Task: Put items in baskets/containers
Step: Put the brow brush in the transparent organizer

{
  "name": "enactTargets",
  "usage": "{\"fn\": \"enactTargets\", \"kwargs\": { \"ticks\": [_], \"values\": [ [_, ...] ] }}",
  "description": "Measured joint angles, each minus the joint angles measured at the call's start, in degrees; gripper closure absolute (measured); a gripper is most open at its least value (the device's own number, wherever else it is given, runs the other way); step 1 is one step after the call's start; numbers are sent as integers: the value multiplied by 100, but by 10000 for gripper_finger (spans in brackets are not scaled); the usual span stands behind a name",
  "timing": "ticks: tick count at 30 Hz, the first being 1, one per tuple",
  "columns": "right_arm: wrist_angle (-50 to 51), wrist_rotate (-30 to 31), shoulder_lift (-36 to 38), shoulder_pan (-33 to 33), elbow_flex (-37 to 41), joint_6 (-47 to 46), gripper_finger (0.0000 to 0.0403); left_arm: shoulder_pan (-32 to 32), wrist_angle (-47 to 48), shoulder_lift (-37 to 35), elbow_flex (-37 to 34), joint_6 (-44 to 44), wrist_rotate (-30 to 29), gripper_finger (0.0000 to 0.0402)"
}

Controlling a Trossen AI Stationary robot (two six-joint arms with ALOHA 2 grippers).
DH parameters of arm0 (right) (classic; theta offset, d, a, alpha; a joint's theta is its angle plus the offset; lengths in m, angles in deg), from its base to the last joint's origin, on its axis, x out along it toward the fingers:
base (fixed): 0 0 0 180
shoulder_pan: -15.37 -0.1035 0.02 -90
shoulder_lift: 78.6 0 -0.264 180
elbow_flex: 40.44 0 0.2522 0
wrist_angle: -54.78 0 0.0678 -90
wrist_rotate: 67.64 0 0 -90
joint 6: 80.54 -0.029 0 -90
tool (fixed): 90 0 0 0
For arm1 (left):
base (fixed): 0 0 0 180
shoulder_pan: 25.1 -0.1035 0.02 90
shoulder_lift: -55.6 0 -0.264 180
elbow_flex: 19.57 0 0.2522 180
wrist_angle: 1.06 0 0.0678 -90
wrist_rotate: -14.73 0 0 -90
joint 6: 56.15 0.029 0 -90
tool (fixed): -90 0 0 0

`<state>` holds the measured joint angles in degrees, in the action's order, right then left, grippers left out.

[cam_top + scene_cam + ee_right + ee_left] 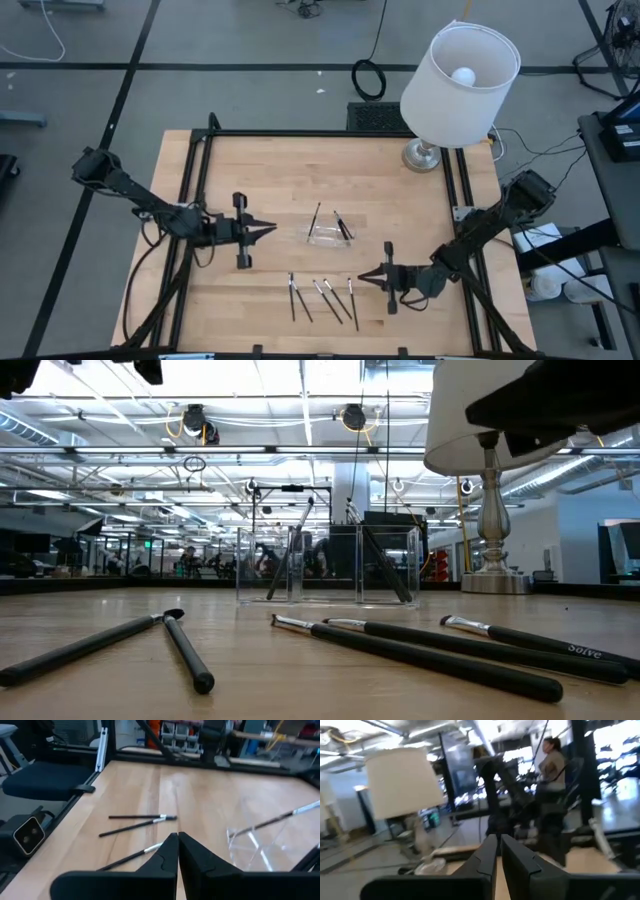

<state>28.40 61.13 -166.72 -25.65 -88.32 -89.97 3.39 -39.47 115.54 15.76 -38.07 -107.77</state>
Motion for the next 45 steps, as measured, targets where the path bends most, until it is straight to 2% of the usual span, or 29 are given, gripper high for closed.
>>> {"fn": "enactTargets", "kwargs": {
  "ticks": [3,7,14,17,20,24,26,30,34,38,42,45],
  "values": [
    [-278,-8,0,36,0,464,402,2,221,0,0,-69,65,366],
    [-601,6,69,122,-2,1351,403,5,444,0,0,-203,618,366],
    [-508,19,160,607,-2,2089,403,-31,945,28,-2,-317,1001,366],
    [-383,19,161,785,-2,2191,403,-111,998,186,-2,-596,1181,366],
    [-243,-104,160,915,99,2217,403,-169,872,482,-2,-730,1725,366],
    [-475,-1016,157,1189,433,2204,403,-191,464,1067,11,-832,1981,366],
    [-702,-1305,157,1307,617,1983,403,-214,449,1339,161,-978,2168,366],
    [-1295,-1343,157,1425,901,1435,403,-275,902,1922,800,-1009,2840,366],
    [-1764,-1328,162,1402,1018,739,403,-276,1618,2574,1595,-1264,2758,366],
    [-1696,-843,157,1394,1013,-572,403,-51,2244,3325,2316,-1216,2614,366],
    [-1348,-731,160,1275,895,-1084,403,284,2693,3907,3109,-774,1841,366],
    [-1042,-731,160,1065,888,-1156,403,357,3300,4082,3665,-898,1328,366]
  ]
}}
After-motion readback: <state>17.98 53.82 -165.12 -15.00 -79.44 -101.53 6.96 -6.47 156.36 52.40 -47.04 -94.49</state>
